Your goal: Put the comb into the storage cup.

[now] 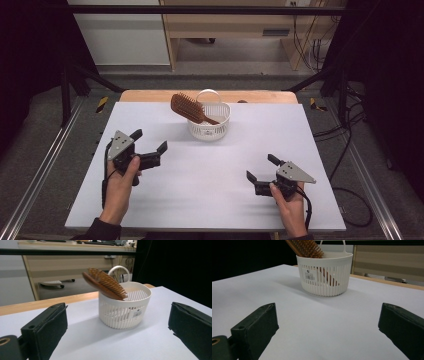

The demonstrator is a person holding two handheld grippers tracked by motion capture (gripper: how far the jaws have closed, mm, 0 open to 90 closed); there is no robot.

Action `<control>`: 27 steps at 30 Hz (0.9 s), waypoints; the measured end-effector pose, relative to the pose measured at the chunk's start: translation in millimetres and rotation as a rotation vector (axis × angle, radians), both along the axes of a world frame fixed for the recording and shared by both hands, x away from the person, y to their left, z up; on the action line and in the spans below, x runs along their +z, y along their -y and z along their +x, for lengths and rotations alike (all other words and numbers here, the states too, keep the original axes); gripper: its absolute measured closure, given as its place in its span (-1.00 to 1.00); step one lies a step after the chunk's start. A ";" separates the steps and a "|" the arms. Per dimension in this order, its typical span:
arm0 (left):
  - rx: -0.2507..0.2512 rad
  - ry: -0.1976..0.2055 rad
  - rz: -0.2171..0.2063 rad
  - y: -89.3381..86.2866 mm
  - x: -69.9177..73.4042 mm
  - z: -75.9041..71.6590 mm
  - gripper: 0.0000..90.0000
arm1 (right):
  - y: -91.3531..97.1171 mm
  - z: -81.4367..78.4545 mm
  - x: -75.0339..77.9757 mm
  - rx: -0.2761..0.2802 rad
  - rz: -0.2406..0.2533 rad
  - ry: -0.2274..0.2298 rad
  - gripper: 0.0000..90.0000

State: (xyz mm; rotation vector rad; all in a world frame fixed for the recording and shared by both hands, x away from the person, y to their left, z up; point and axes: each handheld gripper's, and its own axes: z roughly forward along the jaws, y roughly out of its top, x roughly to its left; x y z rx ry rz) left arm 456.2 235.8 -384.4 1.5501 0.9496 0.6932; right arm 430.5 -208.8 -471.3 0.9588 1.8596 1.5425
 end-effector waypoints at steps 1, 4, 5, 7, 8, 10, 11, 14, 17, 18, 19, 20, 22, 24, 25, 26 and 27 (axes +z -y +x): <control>0.009 0.003 -0.005 -4.9 0.7 -1.7 -0.95 | 0.3 -0.1 -0.5 -0.003 -0.003 -0.001 -0.93; 0.032 0.008 -0.023 -17.6 3.0 -6.4 -0.95 | 2.3 -0.5 -1.6 -0.003 0.024 -0.012 -0.93; 0.035 0.008 -0.028 -20.8 3.7 -7.7 -0.95 | 3.1 -0.4 -1.9 -0.005 0.027 -0.014 -0.93; 0.041 0.006 -0.031 -26.2 5.3 -10.3 -0.95 | 4.5 -0.2 -2.4 -0.011 0.030 -0.018 -0.93; 0.042 0.007 -0.030 -28.2 6.3 -11.6 -0.95 | 5.2 -0.2 -2.3 -0.011 0.038 -0.020 -0.93; 0.045 0.011 -0.024 -32.0 8.4 -14.0 -0.95 | 5.8 -0.4 -1.5 -0.012 0.038 -0.015 -0.93; 0.047 0.012 -0.022 -33.8 9.6 -15.2 -0.95 | 6.0 -0.4 -1.4 -0.013 0.036 -0.015 -0.93; 0.049 0.020 -0.025 -38.8 12.8 -18.8 -0.95 | 7.1 0.1 -1.3 -0.015 0.039 -0.021 -0.92; 0.047 0.026 -0.033 -45.0 14.6 -21.7 -0.95 | 8.7 0.5 -0.6 -0.025 0.039 -0.025 -0.91; 0.047 0.028 -0.034 -47.4 14.9 -22.4 -0.96 | 9.2 0.9 -0.3 -0.029 0.046 -0.029 -0.90; 0.049 0.032 -0.037 -49.8 15.2 -23.2 -0.96 | 9.7 1.5 0.2 -0.030 0.049 -0.031 -0.90; 0.052 0.036 -0.039 -52.5 15.3 -24.2 -0.96 | 9.9 1.9 1.1 -0.031 0.049 -0.032 -0.89; 0.063 0.041 -0.046 -57.8 14.9 -26.4 -0.96 | 10.2 2.4 3.1 -0.029 0.039 -0.030 -0.89; 0.069 0.044 -0.045 -62.3 13.5 -28.6 -0.96 | 10.3 2.1 4.6 -0.025 0.041 -0.029 -0.89; 0.071 0.047 -0.037 -64.3 12.6 -29.8 -0.96 | 10.6 1.7 5.1 -0.024 0.035 -0.024 -0.89; 0.071 0.047 -0.037 -64.3 12.6 -29.8 -0.95 | 10.6 1.7 5.1 -0.024 0.035 -0.024 -0.89; 0.072 0.049 -0.034 -66.1 11.6 -31.0 -0.95 | 10.9 1.0 5.5 -0.025 0.026 -0.016 -0.89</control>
